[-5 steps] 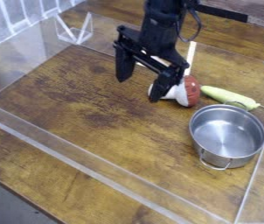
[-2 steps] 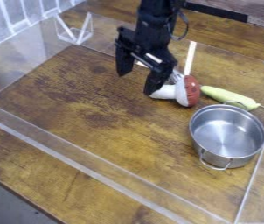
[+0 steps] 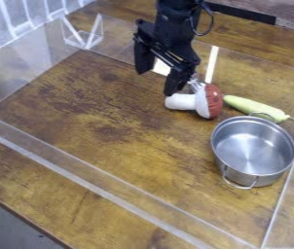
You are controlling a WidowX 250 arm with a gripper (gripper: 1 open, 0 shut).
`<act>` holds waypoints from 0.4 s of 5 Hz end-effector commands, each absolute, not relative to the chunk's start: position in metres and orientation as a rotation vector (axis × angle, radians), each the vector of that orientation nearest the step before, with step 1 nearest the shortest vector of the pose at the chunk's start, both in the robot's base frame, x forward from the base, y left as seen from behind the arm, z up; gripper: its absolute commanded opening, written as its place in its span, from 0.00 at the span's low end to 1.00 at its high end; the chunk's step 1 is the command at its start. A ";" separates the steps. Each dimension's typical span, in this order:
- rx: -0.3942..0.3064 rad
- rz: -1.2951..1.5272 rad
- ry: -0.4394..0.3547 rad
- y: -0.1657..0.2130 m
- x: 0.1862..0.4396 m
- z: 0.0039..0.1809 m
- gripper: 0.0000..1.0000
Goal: Remove the mushroom from the silver pot and put it on the table
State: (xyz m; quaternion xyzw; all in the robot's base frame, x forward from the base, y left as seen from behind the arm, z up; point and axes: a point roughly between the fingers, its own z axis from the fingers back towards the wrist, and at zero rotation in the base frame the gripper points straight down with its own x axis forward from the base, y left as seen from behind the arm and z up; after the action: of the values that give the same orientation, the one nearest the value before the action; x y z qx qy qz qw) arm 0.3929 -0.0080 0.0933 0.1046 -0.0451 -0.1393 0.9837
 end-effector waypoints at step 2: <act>0.211 -0.374 -0.198 -0.016 0.404 0.129 1.00</act>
State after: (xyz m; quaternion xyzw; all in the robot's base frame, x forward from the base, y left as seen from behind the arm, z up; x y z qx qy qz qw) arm 0.3987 -0.0112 0.0996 0.1012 -0.0543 -0.1823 0.9765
